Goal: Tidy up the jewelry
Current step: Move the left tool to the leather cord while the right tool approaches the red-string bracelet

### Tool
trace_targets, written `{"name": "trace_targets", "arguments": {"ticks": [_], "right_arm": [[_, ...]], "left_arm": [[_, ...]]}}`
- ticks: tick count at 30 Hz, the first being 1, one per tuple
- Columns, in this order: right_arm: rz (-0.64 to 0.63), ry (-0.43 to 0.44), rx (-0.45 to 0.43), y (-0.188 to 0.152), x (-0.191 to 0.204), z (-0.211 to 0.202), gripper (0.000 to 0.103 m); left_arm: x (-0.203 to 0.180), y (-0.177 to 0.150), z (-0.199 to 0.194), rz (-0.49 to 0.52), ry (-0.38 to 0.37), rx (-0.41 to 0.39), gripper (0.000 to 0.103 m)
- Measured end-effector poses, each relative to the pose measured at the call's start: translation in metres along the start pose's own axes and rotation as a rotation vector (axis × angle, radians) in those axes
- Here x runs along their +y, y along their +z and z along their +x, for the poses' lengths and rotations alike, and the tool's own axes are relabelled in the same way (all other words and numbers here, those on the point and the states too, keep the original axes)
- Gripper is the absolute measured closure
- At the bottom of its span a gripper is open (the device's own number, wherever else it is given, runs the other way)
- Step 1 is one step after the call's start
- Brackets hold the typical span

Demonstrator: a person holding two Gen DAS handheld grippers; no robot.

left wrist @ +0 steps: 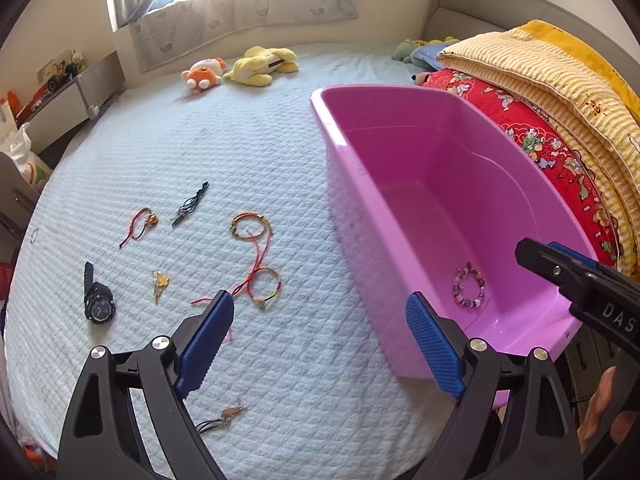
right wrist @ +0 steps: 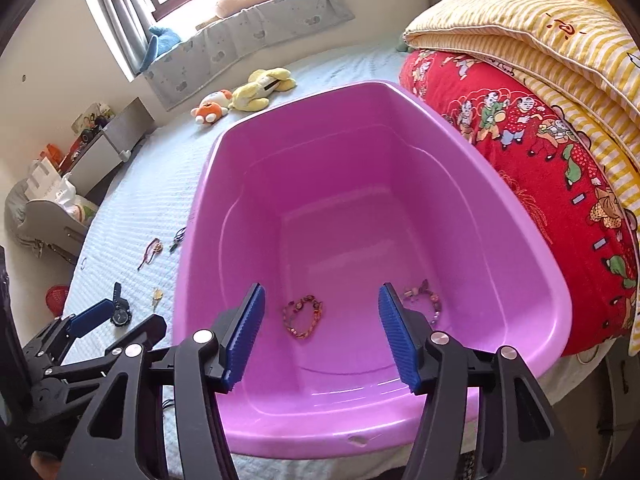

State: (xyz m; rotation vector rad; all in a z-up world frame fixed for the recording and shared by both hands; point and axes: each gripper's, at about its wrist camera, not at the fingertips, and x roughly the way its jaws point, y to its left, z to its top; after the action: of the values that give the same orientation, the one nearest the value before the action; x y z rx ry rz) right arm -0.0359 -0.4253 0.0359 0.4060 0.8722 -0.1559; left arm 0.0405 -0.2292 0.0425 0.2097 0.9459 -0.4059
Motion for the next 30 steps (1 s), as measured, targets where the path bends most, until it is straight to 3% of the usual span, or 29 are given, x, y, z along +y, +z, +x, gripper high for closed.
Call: {"name": "trace_targets", "arguments": {"ticks": [5, 17, 24, 30], "right_arm": [[-0.062, 0.058, -0.005, -0.017, 0.039, -0.010, 0.045], [-0.173, 0.202, 0.013, -0.064, 0.119, -0.009, 0.043], [-0.234, 0.226, 0.057, -0.096, 0.150, 0.015, 0.043], [-0.215, 0.226, 0.103, -0.122, 0.147, 0.052, 0.043]], "left_arm": [[0.046, -0.027, -0.009, -0.027, 0.044, 0.002, 0.015], [0.163, -0.100, -0.023, -0.205, 0.185, 0.004, 0.015], [0.186, -0.141, -0.004, -0.258, 0.197, 0.041, 0.014], [0.186, -0.172, 0.017, -0.270, 0.171, 0.076, 0.014]]}}
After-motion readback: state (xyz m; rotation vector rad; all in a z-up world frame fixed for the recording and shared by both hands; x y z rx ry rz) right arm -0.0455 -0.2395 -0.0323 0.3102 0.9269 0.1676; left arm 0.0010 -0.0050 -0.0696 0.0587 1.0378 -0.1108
